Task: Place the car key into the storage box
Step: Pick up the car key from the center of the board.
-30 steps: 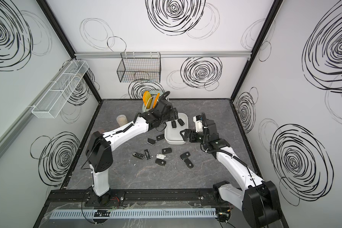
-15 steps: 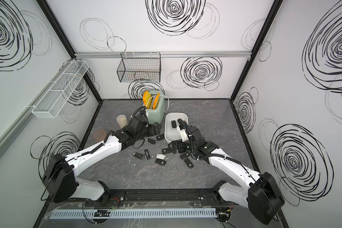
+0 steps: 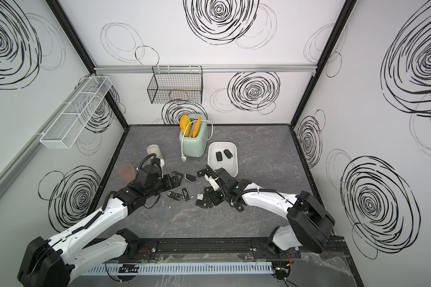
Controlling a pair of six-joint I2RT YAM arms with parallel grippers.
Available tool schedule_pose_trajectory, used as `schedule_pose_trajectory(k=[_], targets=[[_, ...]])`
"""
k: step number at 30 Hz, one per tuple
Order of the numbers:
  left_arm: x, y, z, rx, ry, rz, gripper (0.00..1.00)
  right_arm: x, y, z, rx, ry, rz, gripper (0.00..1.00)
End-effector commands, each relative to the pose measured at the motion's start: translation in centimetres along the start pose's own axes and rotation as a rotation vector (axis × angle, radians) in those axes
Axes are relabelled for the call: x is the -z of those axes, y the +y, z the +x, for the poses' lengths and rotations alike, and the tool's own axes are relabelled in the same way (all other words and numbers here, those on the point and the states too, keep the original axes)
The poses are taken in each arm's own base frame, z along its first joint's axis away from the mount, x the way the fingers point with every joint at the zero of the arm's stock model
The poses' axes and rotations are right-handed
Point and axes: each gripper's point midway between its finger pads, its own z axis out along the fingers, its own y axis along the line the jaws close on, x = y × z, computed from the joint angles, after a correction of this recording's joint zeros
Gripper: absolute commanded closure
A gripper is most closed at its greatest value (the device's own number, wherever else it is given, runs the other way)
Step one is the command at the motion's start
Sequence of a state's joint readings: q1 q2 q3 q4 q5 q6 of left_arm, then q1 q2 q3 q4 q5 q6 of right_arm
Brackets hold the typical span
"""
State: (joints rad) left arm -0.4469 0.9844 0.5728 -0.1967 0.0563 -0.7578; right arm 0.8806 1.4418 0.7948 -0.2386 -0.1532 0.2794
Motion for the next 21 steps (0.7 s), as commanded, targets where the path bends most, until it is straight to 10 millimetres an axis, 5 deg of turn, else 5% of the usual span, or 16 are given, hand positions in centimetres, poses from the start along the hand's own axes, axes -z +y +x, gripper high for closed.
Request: schedule_pose_trajectory(k=[1, 8, 21], targets=[[0.3, 1.0, 0.7, 0.055, 0.022, 0.02, 0.02, -0.7, -0.1, -1.0, 0.074, 0.009, 0.033, 0.17], [0.5, 2.8, 0.6, 0.094, 0.014, 0.002, 0.02, -2.2, 1.4, -0.8, 0.134, 0.073, -0.015, 0.31], [0.7, 4.5, 0.6, 0.143, 0.005, -0.015, 0.02, -4.2, 2.4, 2.0, 0.174, 0.167, -0.023, 0.3]])
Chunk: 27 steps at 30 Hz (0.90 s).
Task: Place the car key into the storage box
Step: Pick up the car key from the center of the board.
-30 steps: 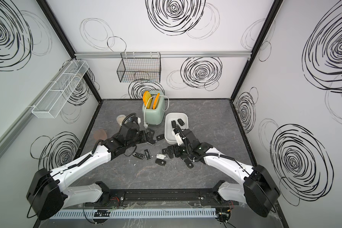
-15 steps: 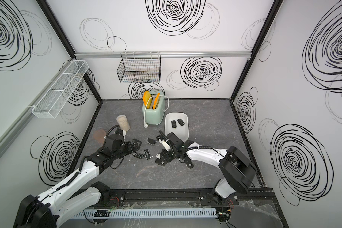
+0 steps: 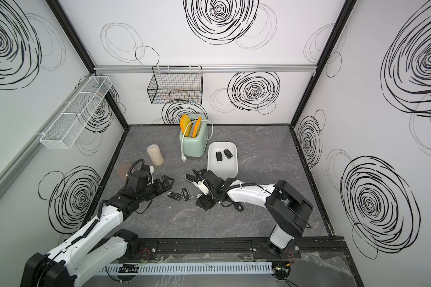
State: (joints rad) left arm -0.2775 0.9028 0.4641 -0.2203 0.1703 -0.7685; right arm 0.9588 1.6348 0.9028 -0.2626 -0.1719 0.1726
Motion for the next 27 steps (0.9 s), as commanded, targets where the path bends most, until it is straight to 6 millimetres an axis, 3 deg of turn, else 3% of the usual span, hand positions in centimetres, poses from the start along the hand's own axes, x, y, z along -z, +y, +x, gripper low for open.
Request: schedule_pose_trajectory(k=[1, 17, 24, 27], targets=[[0.2, -0.1, -0.3, 0.017, -0.012, 0.021, 0.02, -0.6, 0.0, 1.0, 0.018, 0.047, 0.009, 0.3], [0.2, 0.1, -0.3, 0.027, -0.016, 0.021, 0.02, -2.4, 0.9, 2.1, 0.061, 0.105, 0.044, 0.36], [0.3, 0.1, -0.4, 0.031, -0.018, 0.019, 0.02, -3.0, 0.6, 2.1, 0.078, 0.121, 0.087, 0.44], [0.3, 0.2, -0.3, 0.031, -0.016, 0.018, 0.02, -3.2, 0.5, 2.3, 0.088, 0.131, 0.1, 0.52]])
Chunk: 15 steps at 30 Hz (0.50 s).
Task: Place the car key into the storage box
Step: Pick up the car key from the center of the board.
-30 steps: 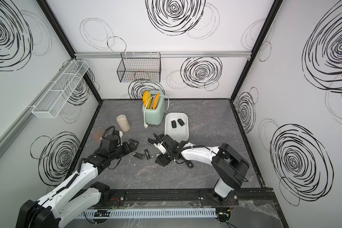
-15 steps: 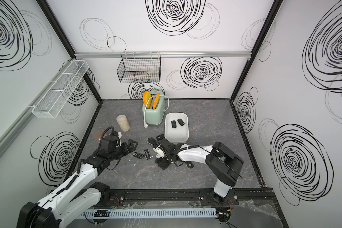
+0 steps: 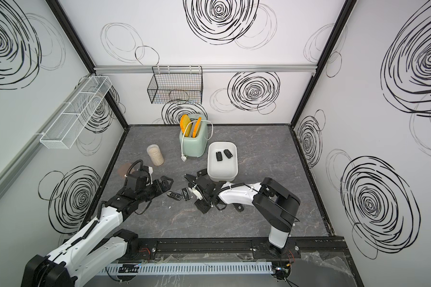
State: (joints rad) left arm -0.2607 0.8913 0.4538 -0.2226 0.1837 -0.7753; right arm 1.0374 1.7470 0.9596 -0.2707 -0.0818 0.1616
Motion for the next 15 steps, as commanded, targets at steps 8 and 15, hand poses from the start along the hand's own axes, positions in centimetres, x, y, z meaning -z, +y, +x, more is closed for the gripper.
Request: schedule_pose_trajectory(k=[8, 15], targets=[[0.1, -0.1, -0.3, 0.017, -0.017, 0.015, 0.02, -0.4, -0.3, 1.6, 0.032, 0.069, 0.048, 0.65], [0.1, -0.3, -0.3, 0.021, -0.012, 0.023, 0.02, 1.6, 1.2, -0.4, 0.02, 0.003, -0.03, 0.67]])
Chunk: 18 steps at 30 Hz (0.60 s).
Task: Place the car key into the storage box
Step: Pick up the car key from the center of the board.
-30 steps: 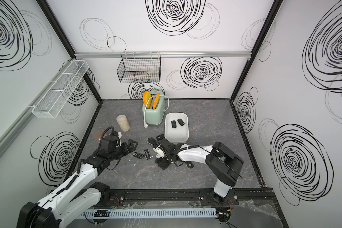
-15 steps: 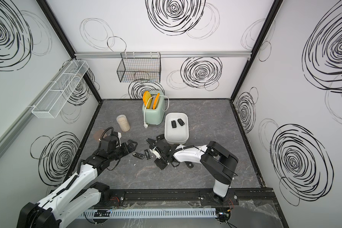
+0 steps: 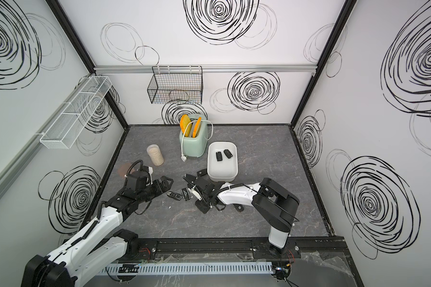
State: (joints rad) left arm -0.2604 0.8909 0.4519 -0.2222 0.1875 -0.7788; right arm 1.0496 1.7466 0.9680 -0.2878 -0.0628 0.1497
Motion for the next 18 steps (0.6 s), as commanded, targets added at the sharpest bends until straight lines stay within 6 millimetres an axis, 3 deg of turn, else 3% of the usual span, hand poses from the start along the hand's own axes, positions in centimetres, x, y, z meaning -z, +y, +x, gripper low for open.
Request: schedule_pose_trajectory(k=[1, 8, 12, 18], targets=[[0.1, -0.4, -0.5, 0.017, -0.014, 0.024, 0.02, 2.2, 1.4, -1.1, -0.006, -0.023, -0.066, 0.67], [0.0, -0.8, -0.6, 0.023, -0.012, 0.039, 0.02, 6.9, 0.6, -4.7, -0.104, -0.173, -0.142, 0.67], [-0.2, -1.1, -0.6, 0.03, -0.004, 0.052, 0.02, 9.0, -1.7, -6.1, -0.179, -0.25, -0.131, 0.67], [-0.5, -2.0, -0.8, 0.024, 0.003, 0.072, 0.02, 11.2, -6.8, -7.6, -0.324, -0.336, -0.05, 0.67]])
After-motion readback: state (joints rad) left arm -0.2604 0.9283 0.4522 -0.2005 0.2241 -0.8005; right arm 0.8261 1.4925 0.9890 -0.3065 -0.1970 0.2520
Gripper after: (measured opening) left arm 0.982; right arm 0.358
